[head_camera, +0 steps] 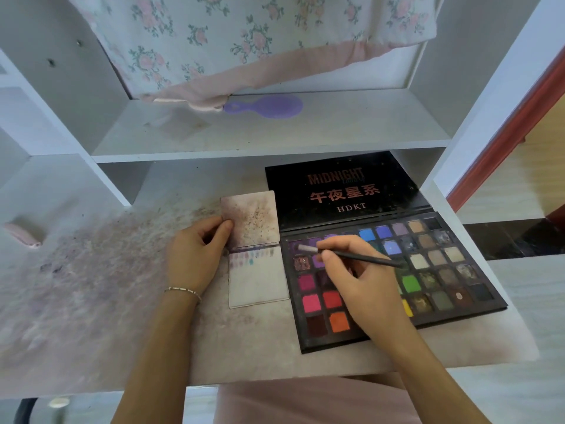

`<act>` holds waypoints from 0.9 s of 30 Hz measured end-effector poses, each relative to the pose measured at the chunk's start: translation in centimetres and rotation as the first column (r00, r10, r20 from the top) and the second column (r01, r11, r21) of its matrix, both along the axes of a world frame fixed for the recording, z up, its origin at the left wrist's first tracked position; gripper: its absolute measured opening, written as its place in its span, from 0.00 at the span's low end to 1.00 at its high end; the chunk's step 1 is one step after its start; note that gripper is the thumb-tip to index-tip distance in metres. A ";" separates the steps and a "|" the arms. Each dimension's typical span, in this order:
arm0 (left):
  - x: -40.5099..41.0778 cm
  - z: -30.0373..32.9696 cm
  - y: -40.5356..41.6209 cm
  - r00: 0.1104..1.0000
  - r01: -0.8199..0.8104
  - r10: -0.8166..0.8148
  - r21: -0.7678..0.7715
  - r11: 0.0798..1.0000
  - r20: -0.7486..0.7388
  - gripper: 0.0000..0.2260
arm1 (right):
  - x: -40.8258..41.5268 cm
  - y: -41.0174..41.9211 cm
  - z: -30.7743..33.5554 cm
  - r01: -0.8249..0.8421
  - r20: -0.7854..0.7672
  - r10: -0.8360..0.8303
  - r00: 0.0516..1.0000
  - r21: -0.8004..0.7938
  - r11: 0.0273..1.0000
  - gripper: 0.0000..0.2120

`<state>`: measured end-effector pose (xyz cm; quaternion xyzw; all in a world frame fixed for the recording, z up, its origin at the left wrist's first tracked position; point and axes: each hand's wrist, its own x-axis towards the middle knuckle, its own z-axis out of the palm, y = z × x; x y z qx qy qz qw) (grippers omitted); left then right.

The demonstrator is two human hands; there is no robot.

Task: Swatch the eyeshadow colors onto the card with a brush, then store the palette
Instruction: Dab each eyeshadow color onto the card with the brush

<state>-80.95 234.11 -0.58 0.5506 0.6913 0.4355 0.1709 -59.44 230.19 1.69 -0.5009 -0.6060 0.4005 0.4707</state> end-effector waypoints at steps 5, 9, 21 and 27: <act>0.0 0.1 0.0 1.000 0.003 -0.003 0.008 1.000 0.020 0.07 | -2.4 0.8 0.0 -0.100 0.007 0.100 0.995 -0.040 0.994 0.08; 0.0 0.1 -0.1 1.000 0.008 -0.008 0.006 1.000 0.003 0.06 | -3.2 1.7 -0.1 -0.130 0.039 0.134 0.990 -0.089 0.988 0.07; 0.0 0.0 -0.1 0.999 0.029 -0.028 -0.016 0.999 0.027 0.07 | -3.6 2.2 -0.4 -0.150 0.103 0.160 0.982 -0.103 0.983 0.08; -0.1 -0.1 -0.1 0.999 0.034 -0.033 -0.016 0.999 0.028 0.07 | -3.6 2.3 -0.5 -0.153 0.161 0.170 0.972 -0.112 0.982 0.08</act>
